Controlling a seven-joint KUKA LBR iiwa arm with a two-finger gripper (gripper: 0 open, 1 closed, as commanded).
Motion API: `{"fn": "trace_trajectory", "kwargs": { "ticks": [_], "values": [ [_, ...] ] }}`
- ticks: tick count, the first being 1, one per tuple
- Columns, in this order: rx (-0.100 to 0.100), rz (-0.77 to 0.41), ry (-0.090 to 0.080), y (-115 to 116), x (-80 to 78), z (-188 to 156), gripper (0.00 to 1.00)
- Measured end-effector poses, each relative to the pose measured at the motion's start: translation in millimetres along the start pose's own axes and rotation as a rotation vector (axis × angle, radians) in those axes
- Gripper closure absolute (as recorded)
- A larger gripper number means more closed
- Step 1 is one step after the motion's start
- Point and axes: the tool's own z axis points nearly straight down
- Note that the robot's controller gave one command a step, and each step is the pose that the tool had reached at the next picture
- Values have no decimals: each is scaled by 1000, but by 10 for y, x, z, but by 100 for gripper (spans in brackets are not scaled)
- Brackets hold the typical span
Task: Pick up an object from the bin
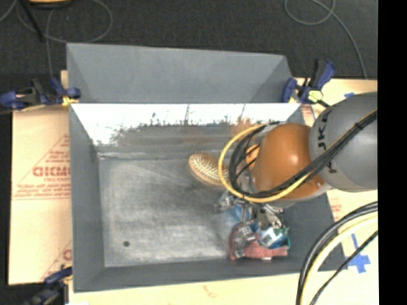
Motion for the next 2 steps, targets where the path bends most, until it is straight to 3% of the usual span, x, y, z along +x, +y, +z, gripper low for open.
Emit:
{"fn": "trace_trajectory", "kwargs": {
  "ticks": [1, 2],
  "values": [
    [-2, -170, 0, -317, 87, 152, 0],
    [-4, -110, -7, -682, 156, 185, 0]
  ]
}}
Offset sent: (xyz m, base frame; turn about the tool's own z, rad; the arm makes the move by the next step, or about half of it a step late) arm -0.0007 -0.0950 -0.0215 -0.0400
